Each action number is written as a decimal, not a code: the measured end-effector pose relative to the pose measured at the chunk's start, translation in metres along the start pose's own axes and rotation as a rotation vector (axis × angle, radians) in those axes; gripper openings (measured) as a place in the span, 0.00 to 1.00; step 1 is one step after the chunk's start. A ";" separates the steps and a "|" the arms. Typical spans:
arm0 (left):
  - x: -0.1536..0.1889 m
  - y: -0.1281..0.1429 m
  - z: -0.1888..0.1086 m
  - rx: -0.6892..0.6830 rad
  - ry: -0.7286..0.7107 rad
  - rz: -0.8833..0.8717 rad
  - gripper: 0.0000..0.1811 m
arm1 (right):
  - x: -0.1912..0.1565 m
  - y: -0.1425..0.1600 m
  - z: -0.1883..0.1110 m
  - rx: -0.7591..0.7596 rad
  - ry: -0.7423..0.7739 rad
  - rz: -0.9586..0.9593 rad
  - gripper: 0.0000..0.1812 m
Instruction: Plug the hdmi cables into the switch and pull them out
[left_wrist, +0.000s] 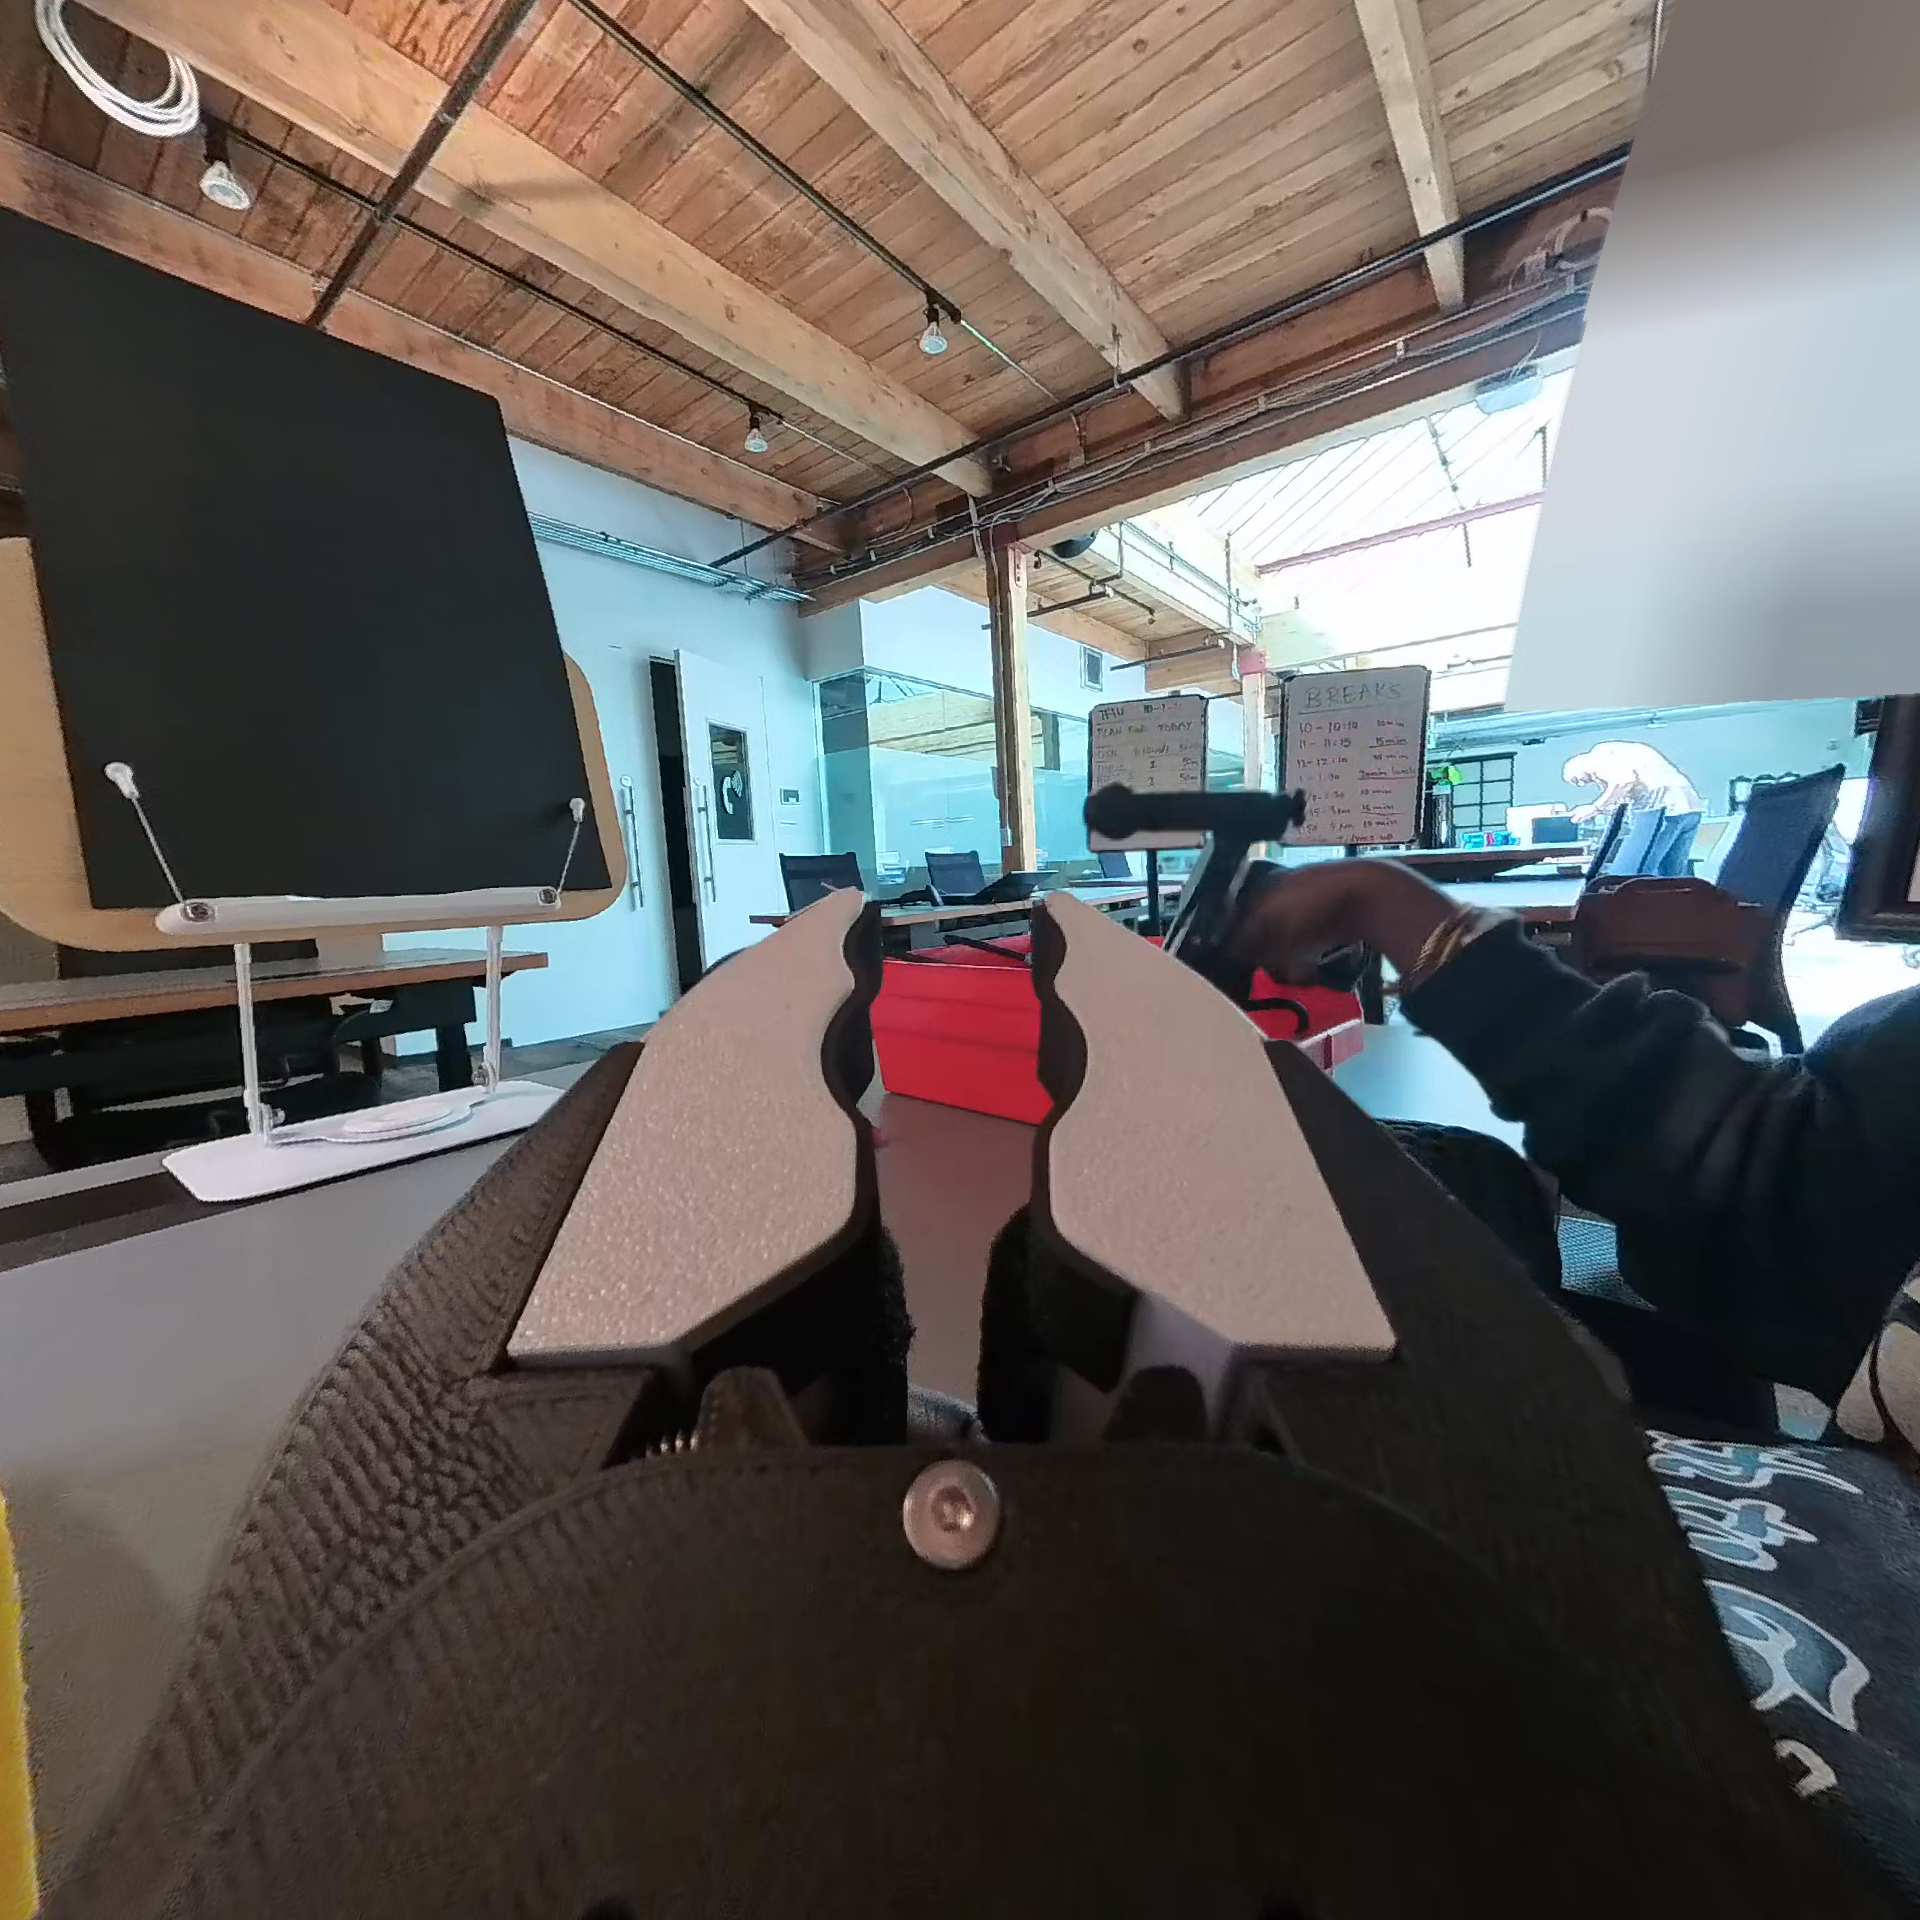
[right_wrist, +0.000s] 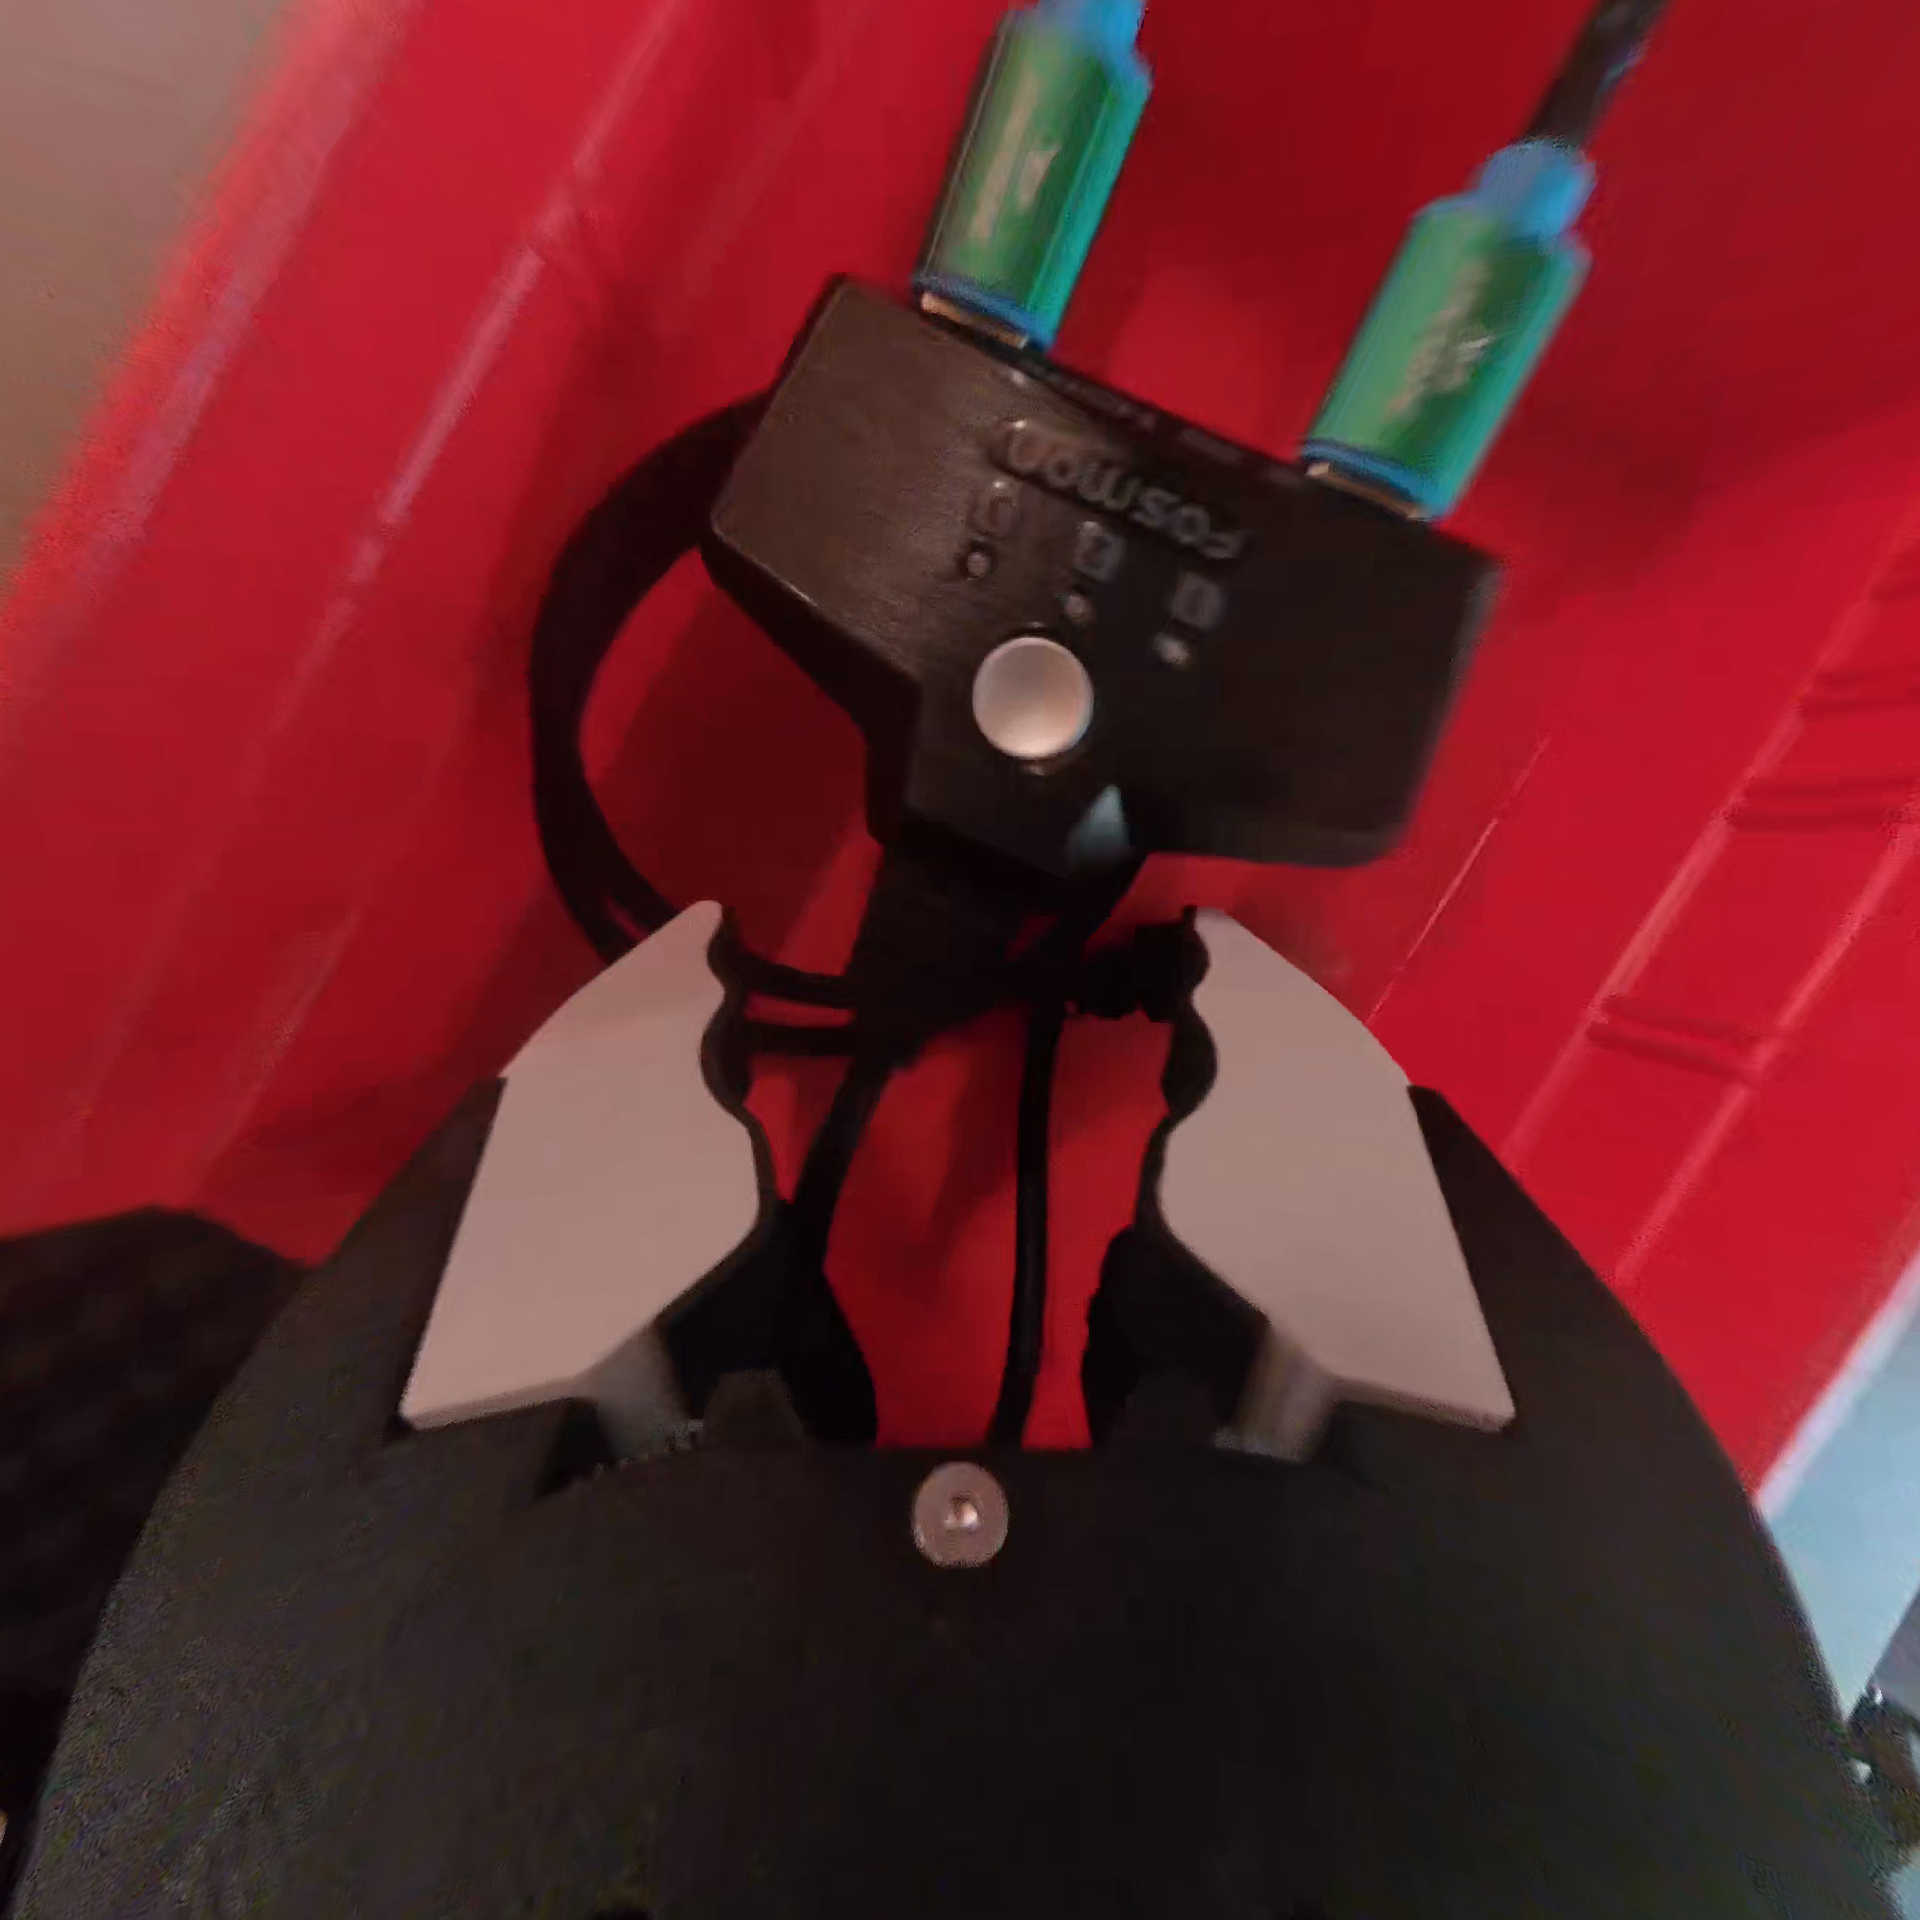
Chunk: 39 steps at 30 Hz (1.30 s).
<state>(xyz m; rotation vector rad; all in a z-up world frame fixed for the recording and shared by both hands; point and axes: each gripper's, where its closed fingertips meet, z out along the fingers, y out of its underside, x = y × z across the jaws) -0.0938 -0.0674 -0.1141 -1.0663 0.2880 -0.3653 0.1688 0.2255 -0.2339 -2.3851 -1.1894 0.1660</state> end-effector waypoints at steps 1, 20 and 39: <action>0.001 0.000 0.000 -0.001 -0.001 0.008 0.15 | -0.001 -0.005 -0.011 0.050 -0.009 -0.003 0.46; -0.196 -0.047 -0.066 -0.889 -0.528 0.299 0.37 | -0.019 -0.065 -0.269 1.518 0.036 -0.145 0.69; -0.341 0.088 -0.149 -1.763 -0.652 -0.195 0.48 | -0.041 -0.069 -0.265 1.508 -0.060 -0.209 0.68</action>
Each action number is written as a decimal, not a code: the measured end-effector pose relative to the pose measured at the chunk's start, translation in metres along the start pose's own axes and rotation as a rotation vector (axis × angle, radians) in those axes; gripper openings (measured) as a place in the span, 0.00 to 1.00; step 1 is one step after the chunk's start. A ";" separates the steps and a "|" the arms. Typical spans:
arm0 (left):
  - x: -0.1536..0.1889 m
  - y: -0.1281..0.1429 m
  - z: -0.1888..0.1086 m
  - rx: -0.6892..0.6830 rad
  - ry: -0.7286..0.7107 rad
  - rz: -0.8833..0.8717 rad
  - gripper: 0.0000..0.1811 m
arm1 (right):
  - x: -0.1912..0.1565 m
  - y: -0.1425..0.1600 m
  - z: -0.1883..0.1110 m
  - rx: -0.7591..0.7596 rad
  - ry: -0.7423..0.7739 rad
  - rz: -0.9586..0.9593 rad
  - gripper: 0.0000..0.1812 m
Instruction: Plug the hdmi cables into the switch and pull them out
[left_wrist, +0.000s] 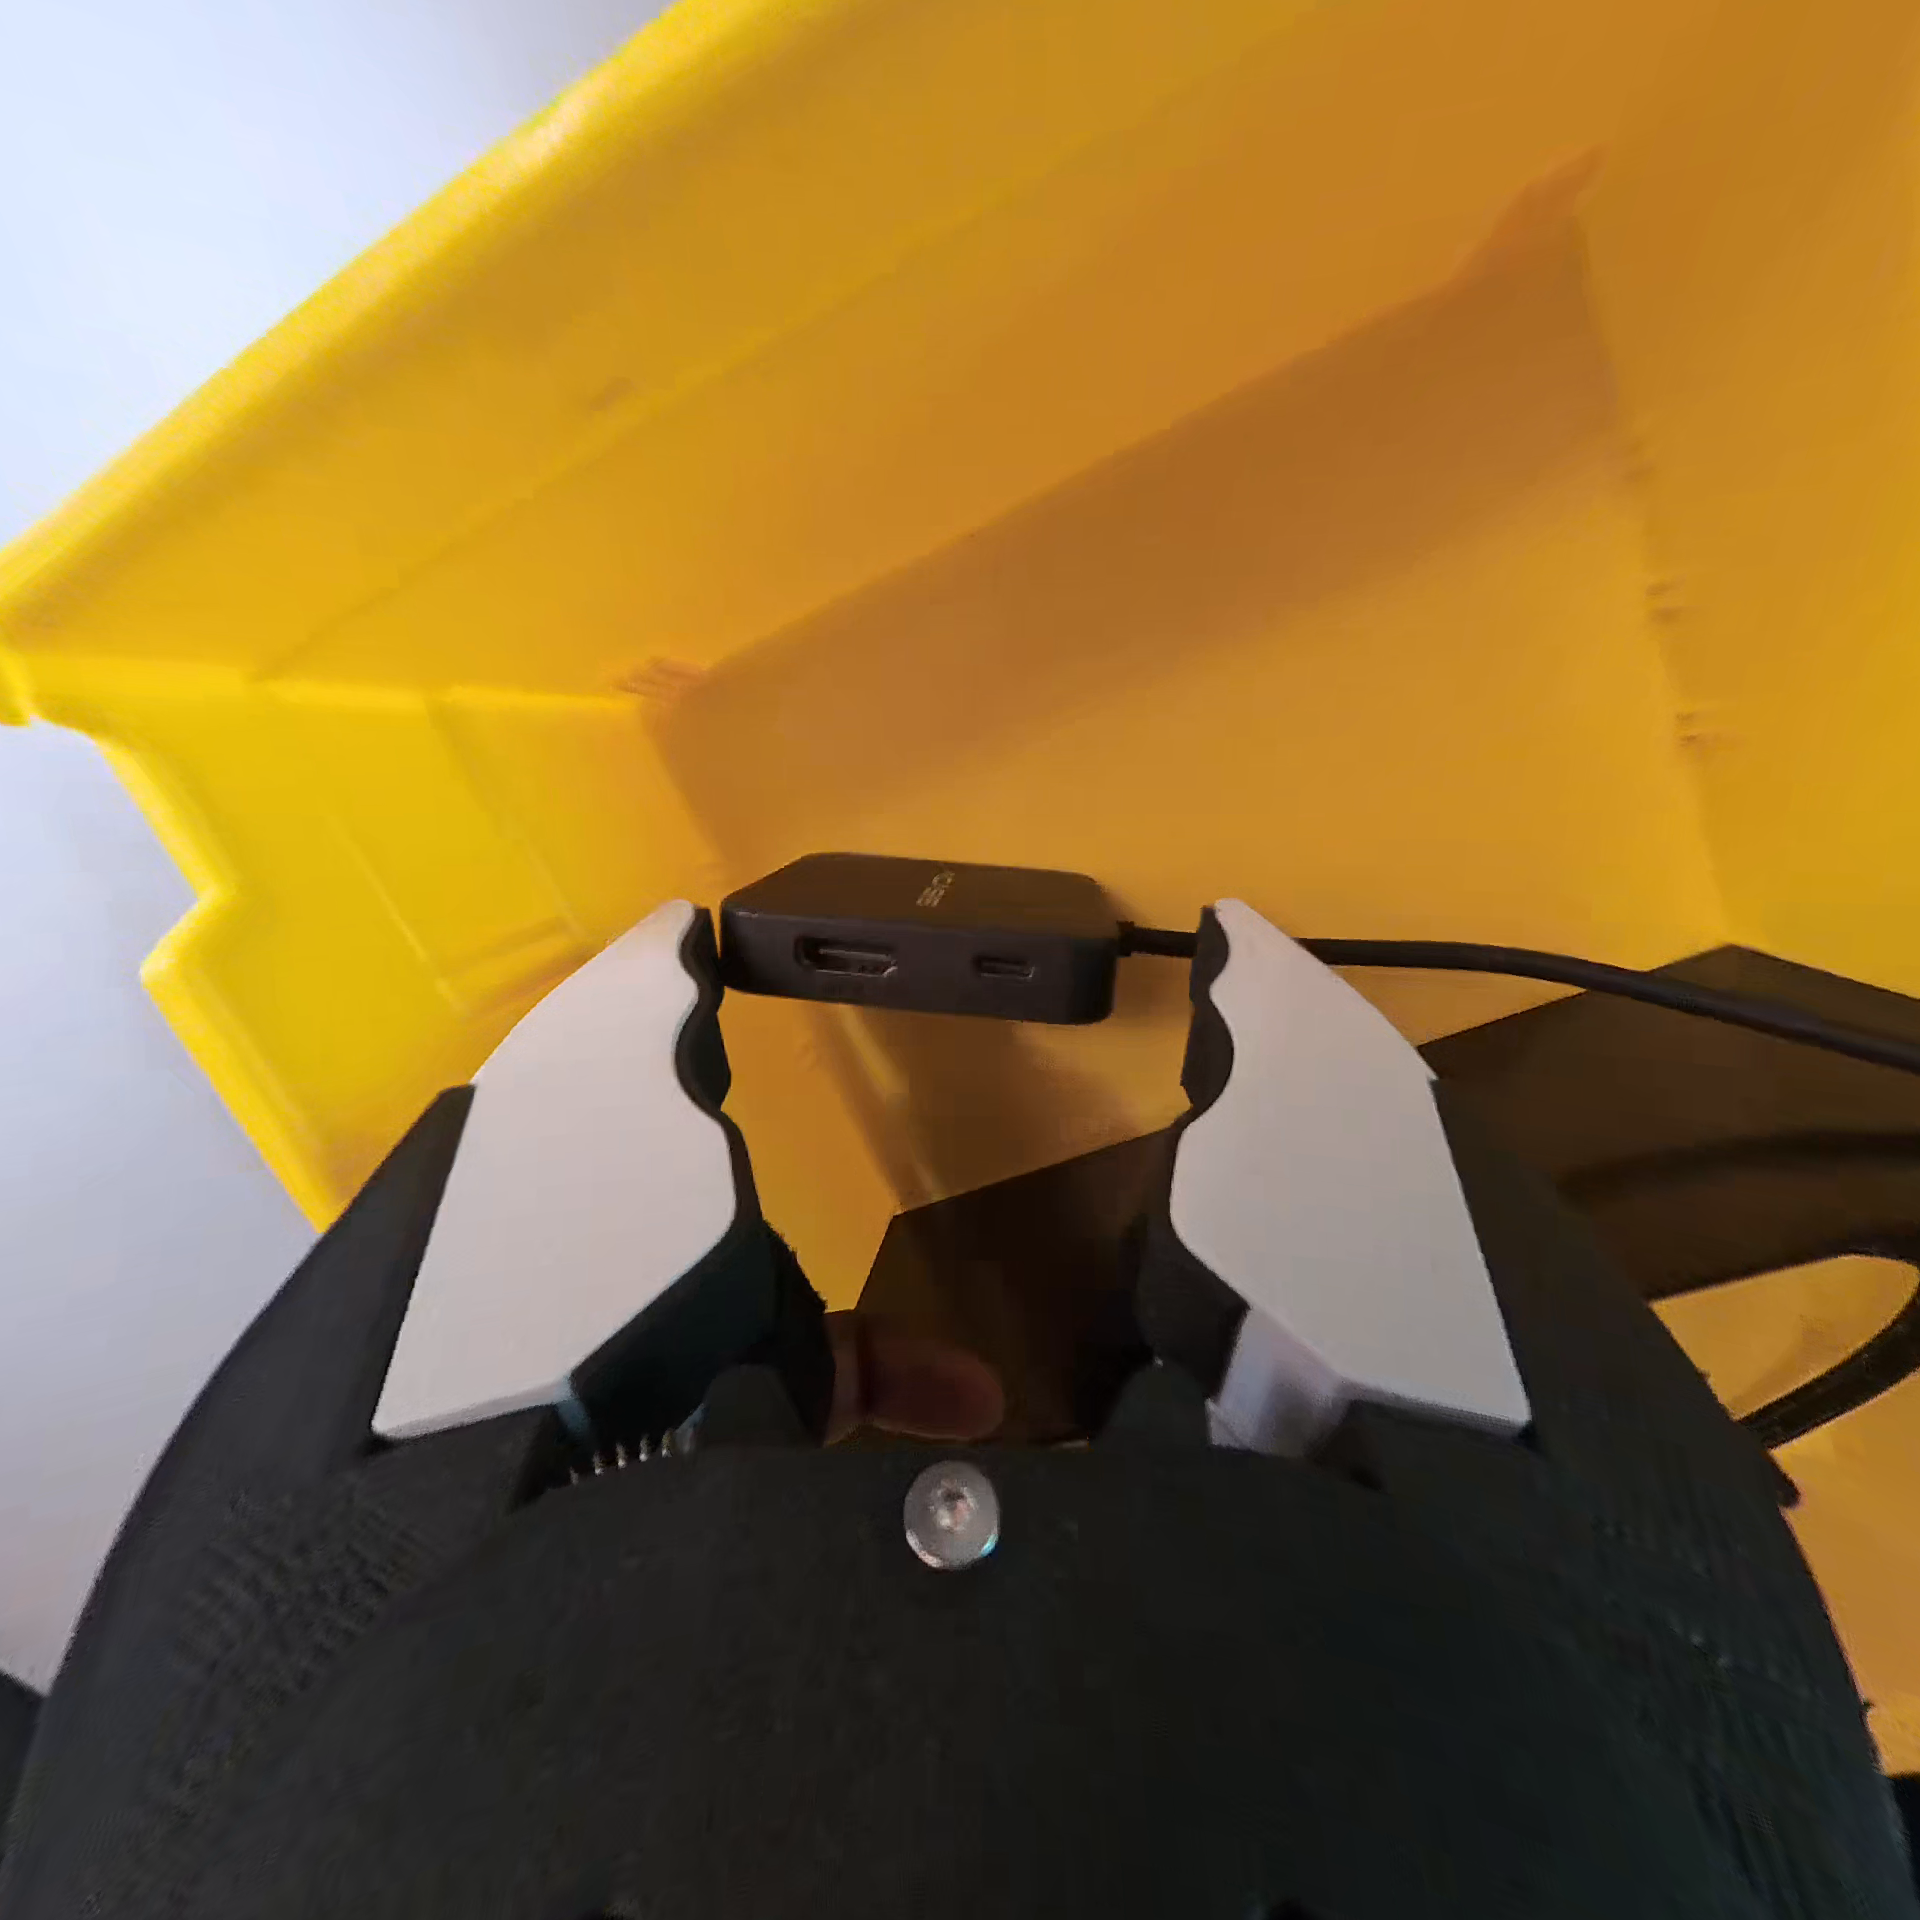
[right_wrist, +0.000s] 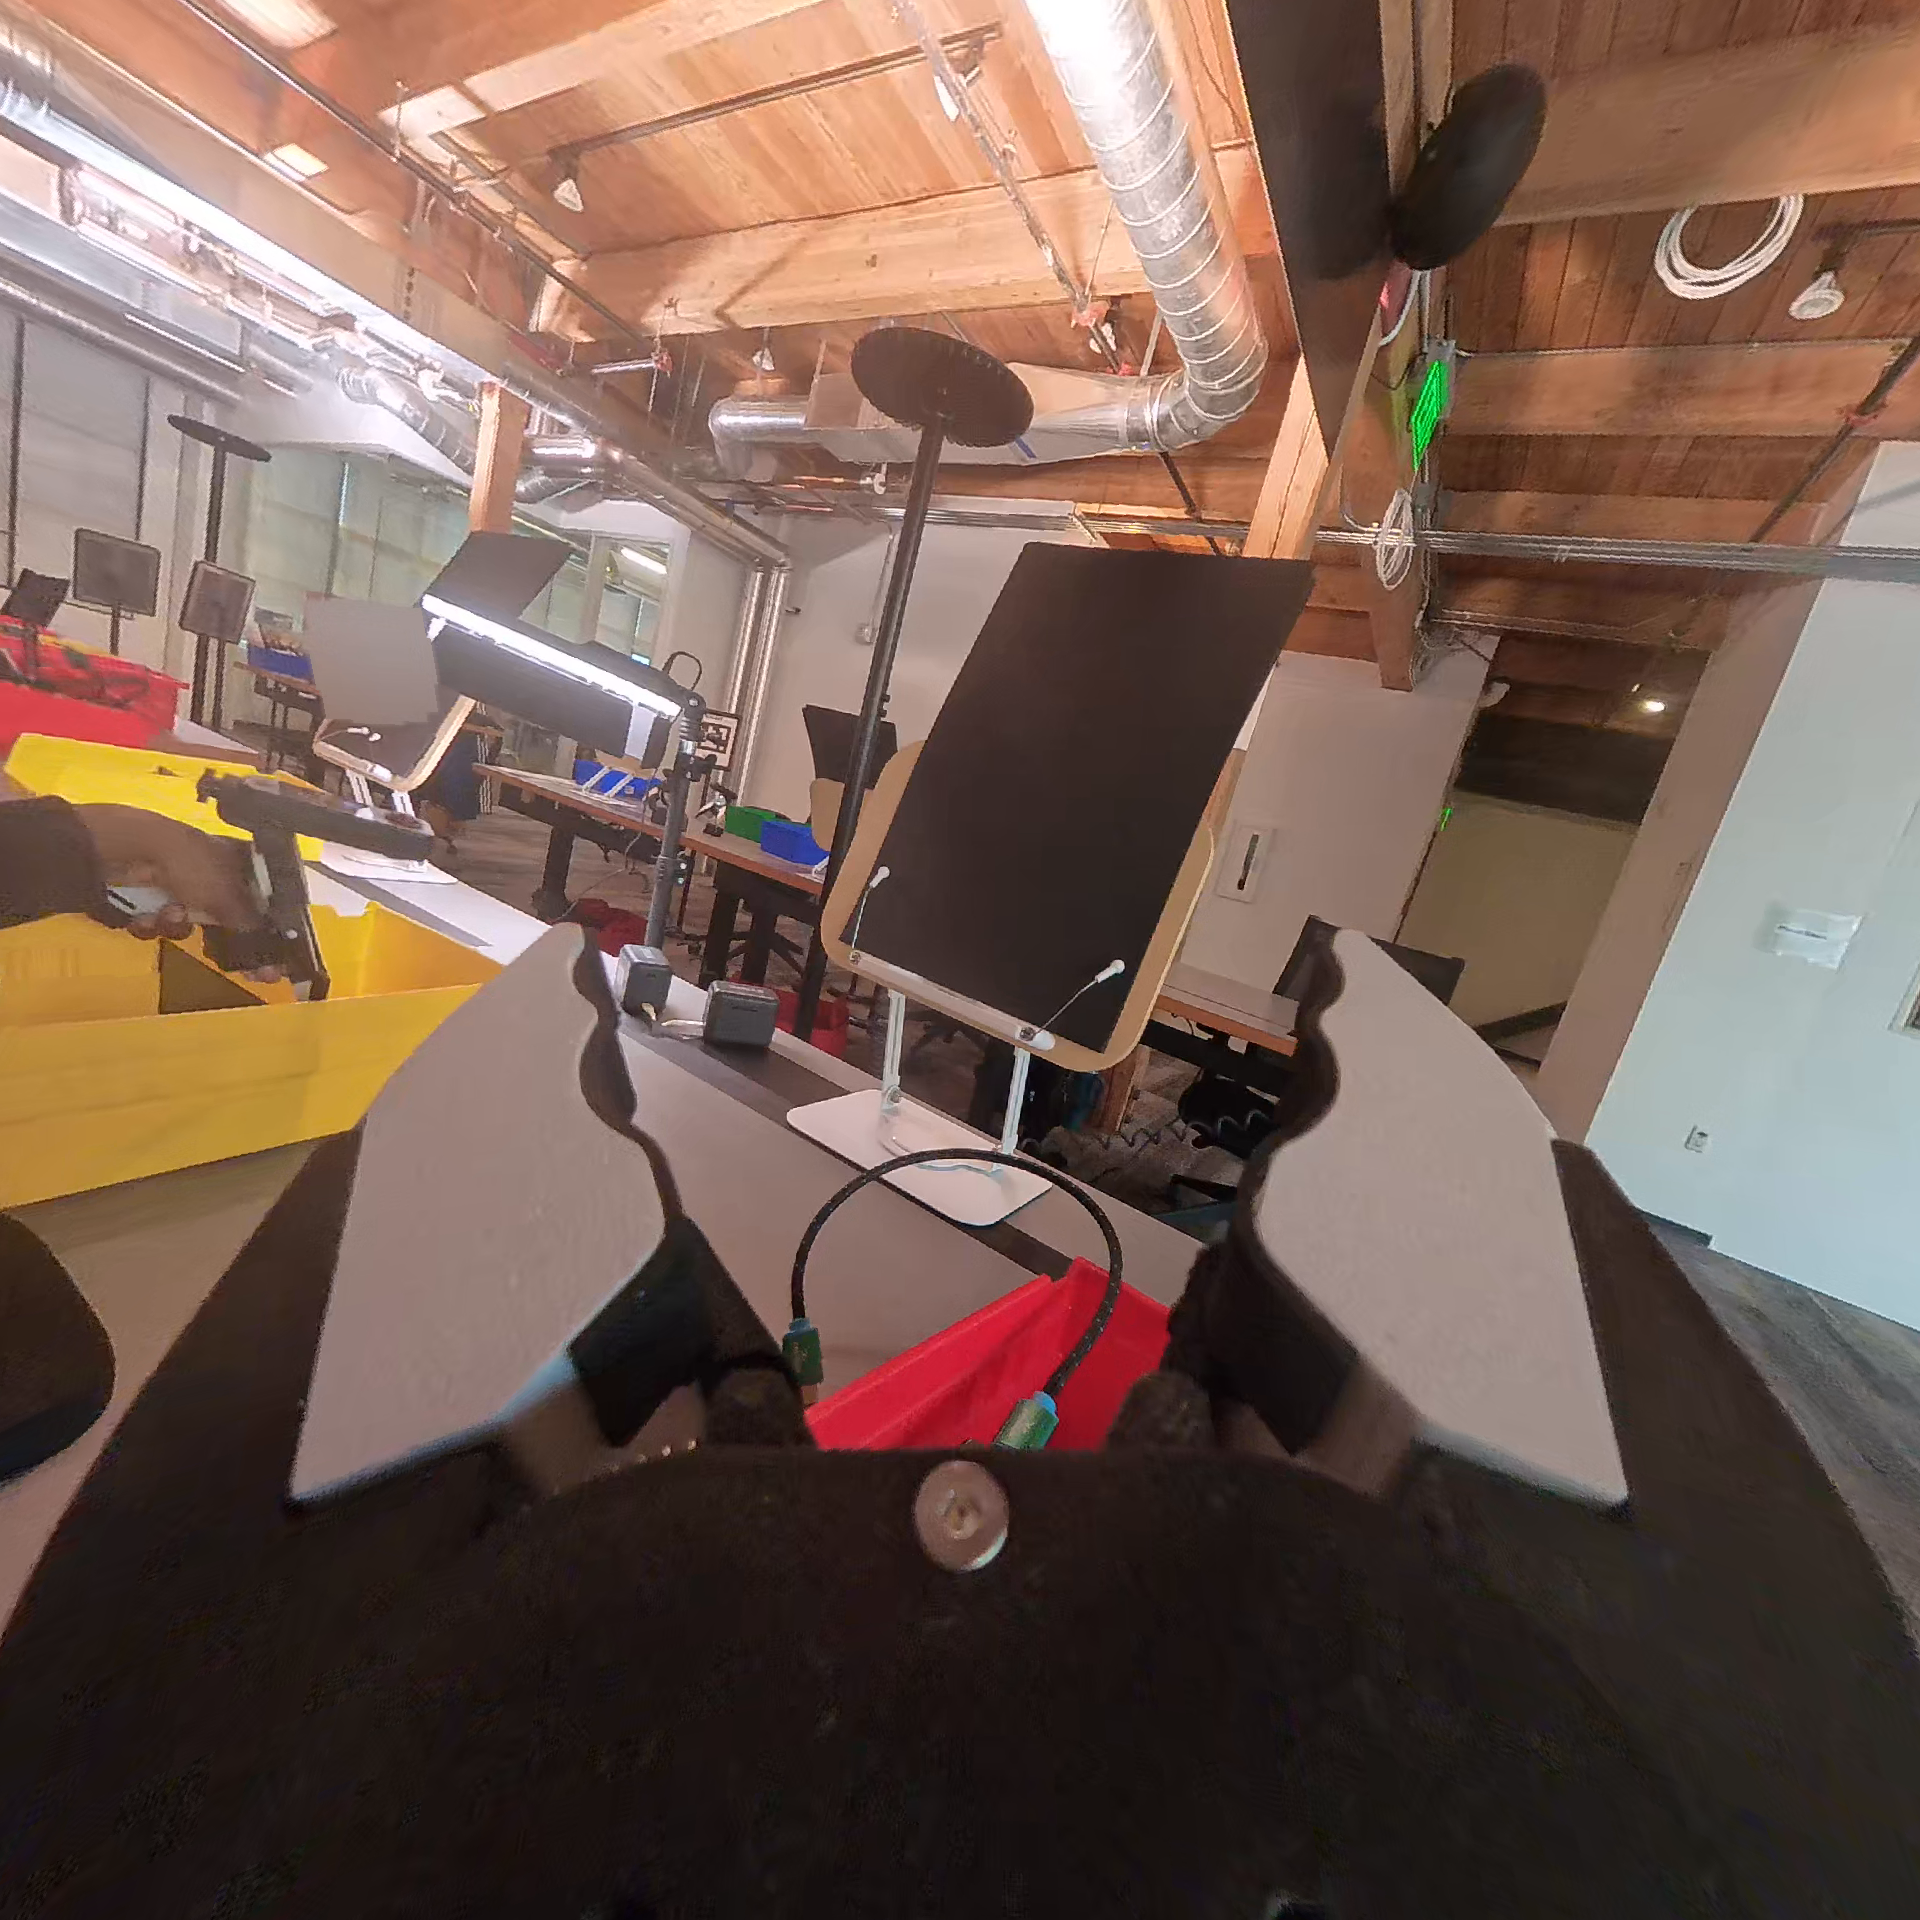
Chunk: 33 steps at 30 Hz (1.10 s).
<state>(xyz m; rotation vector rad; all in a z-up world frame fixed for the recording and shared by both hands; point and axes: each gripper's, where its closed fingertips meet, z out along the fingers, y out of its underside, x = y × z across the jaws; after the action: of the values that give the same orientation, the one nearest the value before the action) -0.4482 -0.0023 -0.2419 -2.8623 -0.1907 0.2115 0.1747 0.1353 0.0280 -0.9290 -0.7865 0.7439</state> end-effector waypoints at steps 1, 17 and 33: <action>-0.001 0.000 0.002 -0.008 -0.010 0.004 0.47 | -0.001 0.000 0.000 0.003 -0.003 0.002 0.68; 0.030 -0.051 -0.185 0.825 -0.208 0.090 0.40 | -0.046 -0.003 0.018 0.046 -0.159 -0.031 0.71; 0.347 0.021 -0.337 1.659 0.879 0.291 0.40 | -0.217 -0.004 0.047 0.436 -0.292 -0.683 0.60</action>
<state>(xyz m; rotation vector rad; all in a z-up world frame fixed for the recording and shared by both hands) -0.0516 -0.0553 0.0305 -1.1085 0.3999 -0.5709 0.0266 -0.0264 -0.0061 -0.1266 -1.0656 0.4154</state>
